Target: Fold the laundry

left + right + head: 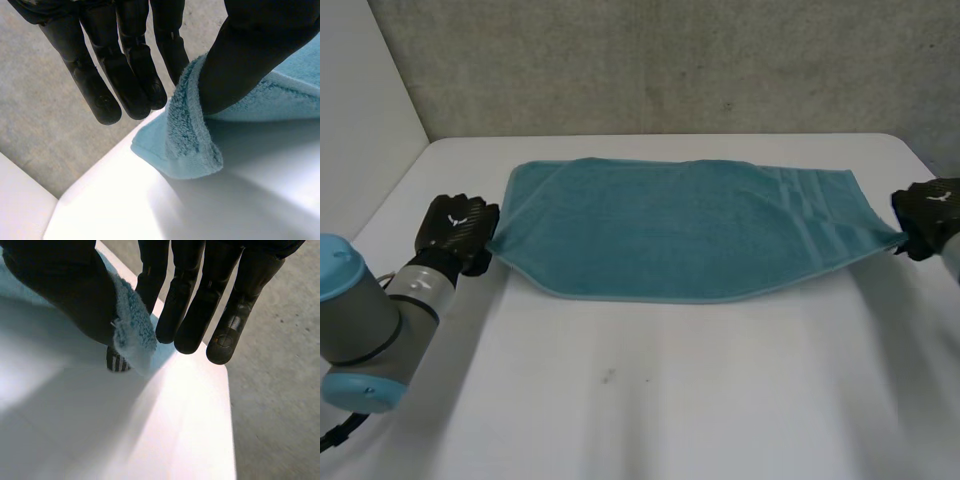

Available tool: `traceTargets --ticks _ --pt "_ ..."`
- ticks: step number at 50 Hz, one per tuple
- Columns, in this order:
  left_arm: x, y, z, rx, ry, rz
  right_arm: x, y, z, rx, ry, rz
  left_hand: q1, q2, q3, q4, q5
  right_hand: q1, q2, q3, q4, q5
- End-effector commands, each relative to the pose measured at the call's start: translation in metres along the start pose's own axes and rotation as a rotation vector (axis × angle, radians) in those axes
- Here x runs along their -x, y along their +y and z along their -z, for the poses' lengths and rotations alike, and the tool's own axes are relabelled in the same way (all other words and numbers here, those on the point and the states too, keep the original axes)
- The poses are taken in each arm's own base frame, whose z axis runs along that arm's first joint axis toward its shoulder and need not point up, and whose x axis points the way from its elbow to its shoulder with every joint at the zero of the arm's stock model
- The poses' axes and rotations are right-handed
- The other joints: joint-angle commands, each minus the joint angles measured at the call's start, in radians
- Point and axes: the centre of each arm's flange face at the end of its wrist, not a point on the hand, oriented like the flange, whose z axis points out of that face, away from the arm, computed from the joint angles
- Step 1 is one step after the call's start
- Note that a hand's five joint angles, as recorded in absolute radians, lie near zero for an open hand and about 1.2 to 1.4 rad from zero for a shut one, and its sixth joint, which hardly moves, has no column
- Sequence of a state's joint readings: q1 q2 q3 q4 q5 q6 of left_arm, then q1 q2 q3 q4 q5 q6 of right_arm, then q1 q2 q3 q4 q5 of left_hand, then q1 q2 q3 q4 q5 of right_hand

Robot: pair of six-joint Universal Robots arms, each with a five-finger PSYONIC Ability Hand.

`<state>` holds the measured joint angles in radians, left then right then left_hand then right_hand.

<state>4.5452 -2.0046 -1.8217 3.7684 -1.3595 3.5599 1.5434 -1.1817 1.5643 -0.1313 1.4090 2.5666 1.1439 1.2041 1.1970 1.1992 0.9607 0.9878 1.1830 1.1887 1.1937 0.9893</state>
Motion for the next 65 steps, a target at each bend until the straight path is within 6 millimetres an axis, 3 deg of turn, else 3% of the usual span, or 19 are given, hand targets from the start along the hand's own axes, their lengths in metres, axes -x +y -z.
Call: traceTargets --ticks 1,6,10,16,21,27,29,31,37,45,51,52,53,54,55,56,58,62,65 --pt "0.016 -0.010 0.030 0.152 0.013 0.016 -0.030 0.001 0.035 0.172 -0.044 0.108 0.252 0.192 0.199 0.197 0.261 0.408 0.213 0.208 0.203 0.232" --pt "0.035 -0.023 0.067 0.360 0.055 -0.063 -0.055 0.016 0.063 0.351 -0.102 0.203 0.252 0.192 0.199 0.197 0.261 0.408 0.213 0.208 0.203 0.232" --pt "0.034 -0.032 0.094 0.487 0.143 -0.113 -0.062 0.020 0.080 0.419 -0.141 0.255 0.252 0.192 0.199 0.197 0.261 0.408 0.213 0.208 0.203 0.232" --pt "0.030 -0.039 0.096 0.445 0.195 -0.131 -0.059 0.018 0.083 0.384 -0.166 0.283 0.252 0.192 0.199 0.197 0.261 0.408 0.213 0.208 0.203 0.232" --pt "0.031 -0.042 0.068 0.284 0.161 -0.177 -0.065 0.025 0.059 0.313 -0.092 0.278 0.252 0.192 0.199 0.197 0.261 0.408 0.213 0.208 0.203 0.232" --pt "0.007 -0.047 0.021 0.084 0.163 -0.221 -0.056 0.033 0.018 0.229 -0.023 0.238 0.252 0.192 0.199 0.197 0.261 0.408 0.213 0.208 0.203 0.232" --pt "0.003 -0.044 0.005 0.041 0.149 -0.229 -0.053 0.032 0.014 0.218 -0.018 0.233 0.252 0.192 0.199 0.197 0.261 0.408 0.213 0.208 0.203 0.232" --pt "0.003 -0.037 -0.023 0.005 0.090 -0.243 -0.048 0.033 -0.006 0.186 0.029 0.234 0.252 0.192 0.199 0.197 0.261 0.408 0.213 0.208 0.203 0.232" --pt "-0.018 -0.029 -0.065 -0.046 0.043 -0.268 -0.042 0.031 -0.043 0.095 0.129 0.271 0.252 0.192 0.199 0.197 0.261 0.408 0.213 0.208 0.203 0.232" --pt "-0.023 -0.007 -0.113 -0.096 -0.002 -0.299 -0.025 0.030 -0.084 -0.013 0.178 0.301 0.252 0.192 0.199 0.197 0.261 0.408 0.213 0.208 0.203 0.232" --pt "-0.029 0.003 -0.125 -0.115 -0.002 -0.317 -0.016 0.038 -0.101 0.003 0.198 0.304 0.252 0.192 0.199 0.197 0.261 0.408 0.213 0.208 0.203 0.232" --pt "-0.032 0.005 -0.126 -0.120 0.001 -0.317 -0.012 0.036 -0.104 -0.002 0.200 0.306 0.252 0.192 0.199 0.197 0.261 0.369 0.174 0.168 0.163 0.193" --pt "-0.034 0.006 -0.126 -0.126 0.002 -0.318 -0.012 0.036 -0.104 -0.002 0.202 0.304 0.252 0.192 0.199 0.197 0.261 0.092 -0.103 -0.109 -0.114 -0.084" --pt "-0.035 0.007 -0.126 -0.130 0.002 -0.318 -0.012 0.036 -0.104 -0.002 0.202 0.304 0.252 0.192 0.199 0.197 0.261 0.090 -0.106 -0.111 -0.116 -0.086" --pt "-0.037 0.008 -0.126 -0.139 -0.001 -0.321 -0.011 0.035 -0.105 -0.002 0.204 0.305 0.061 0.001 0.008 0.006 0.070 -0.221 -0.417 -0.422 -0.427 -0.398" --pt "-0.039 0.008 -0.125 -0.145 0.000 -0.321 -0.012 0.035 -0.104 0.007 0.220 0.296 -0.316 -0.376 -0.369 -0.371 -0.307 -0.813 -1.009 -1.014 -1.019 -0.989" --pt "-0.043 0.009 -0.122 -0.145 0.003 -0.322 -0.012 0.036 -0.104 0.012 0.227 0.290 -0.969 -1.030 -1.022 -1.025 -0.961 -0.813 -1.009 -1.014 -1.019 -0.989" --pt "-0.052 -0.008 -0.107 -0.174 0.020 -0.322 -0.020 0.032 -0.100 0.001 0.256 0.198 -0.969 -1.030 -1.022 -1.025 -0.961 -0.813 -1.009 -1.014 -1.019 -0.989" --pt "-0.046 -0.023 -0.096 -0.190 0.002 -0.320 -0.038 0.008 -0.086 -0.048 0.293 0.120 -0.969 -1.030 -1.022 -1.025 -0.961 -0.813 -1.009 -1.014 -1.019 -0.989"
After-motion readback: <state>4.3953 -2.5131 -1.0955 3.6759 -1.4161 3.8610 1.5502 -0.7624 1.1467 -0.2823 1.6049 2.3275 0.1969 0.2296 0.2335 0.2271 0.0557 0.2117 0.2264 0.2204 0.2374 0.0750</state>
